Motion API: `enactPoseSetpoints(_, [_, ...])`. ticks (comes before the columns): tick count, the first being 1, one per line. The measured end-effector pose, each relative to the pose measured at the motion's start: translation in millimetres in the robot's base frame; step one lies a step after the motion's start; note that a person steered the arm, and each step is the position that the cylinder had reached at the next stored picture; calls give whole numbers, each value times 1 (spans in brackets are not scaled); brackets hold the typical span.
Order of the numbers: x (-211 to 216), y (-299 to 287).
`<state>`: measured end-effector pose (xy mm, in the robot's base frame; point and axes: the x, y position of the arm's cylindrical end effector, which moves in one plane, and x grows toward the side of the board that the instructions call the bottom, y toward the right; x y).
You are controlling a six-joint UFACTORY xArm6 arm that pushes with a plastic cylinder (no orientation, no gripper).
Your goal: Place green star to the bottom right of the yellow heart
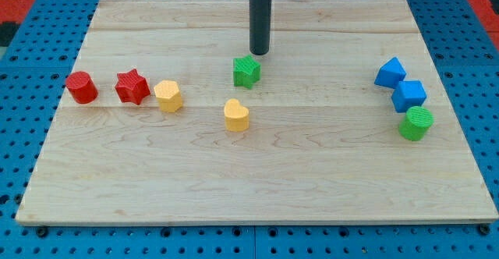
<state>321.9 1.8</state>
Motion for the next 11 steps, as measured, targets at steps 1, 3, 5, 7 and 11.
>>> enactPoseSetpoints(1, [2, -32])
enactPoseSetpoints(3, [49, -24])
enactPoseSetpoints(5, [100, -4])
enactPoseSetpoints(7, [145, 56])
enactPoseSetpoints(11, [70, 94])
